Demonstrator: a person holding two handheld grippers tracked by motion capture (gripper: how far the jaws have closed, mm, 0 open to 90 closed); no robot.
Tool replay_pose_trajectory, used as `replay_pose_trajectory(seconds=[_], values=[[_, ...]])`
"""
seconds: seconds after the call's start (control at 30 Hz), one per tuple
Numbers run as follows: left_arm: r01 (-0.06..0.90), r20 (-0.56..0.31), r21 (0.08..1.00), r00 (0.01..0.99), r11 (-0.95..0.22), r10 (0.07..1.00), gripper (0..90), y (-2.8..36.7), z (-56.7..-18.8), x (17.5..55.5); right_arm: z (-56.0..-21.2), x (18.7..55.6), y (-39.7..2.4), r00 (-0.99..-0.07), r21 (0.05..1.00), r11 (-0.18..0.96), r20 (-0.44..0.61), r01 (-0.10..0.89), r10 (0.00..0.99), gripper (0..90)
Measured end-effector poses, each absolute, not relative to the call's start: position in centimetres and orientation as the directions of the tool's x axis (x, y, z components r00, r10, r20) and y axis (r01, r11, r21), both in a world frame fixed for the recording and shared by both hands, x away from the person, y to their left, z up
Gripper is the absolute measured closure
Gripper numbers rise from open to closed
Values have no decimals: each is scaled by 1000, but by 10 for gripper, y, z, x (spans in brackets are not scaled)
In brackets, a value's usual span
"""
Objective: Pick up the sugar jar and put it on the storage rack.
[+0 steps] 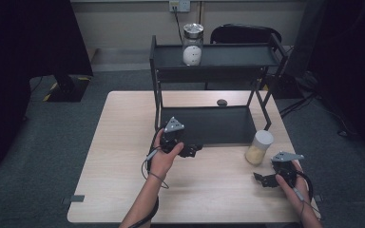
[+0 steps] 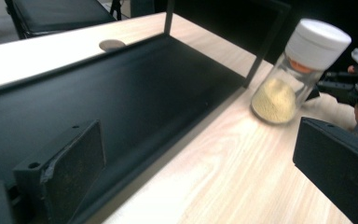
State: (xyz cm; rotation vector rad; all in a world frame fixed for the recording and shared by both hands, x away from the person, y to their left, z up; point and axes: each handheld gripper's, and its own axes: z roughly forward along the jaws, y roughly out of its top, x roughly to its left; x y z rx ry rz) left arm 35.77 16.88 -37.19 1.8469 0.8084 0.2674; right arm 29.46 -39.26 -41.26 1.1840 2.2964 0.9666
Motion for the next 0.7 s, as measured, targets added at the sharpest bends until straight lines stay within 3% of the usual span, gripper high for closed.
replay_pose_trajectory(seconds=[0.7], values=[[475, -246, 850, 740, -228, 626, 17, 187, -415, 341, -413, 294, -392, -572, 723, 408, -22, 558, 820, 0]])
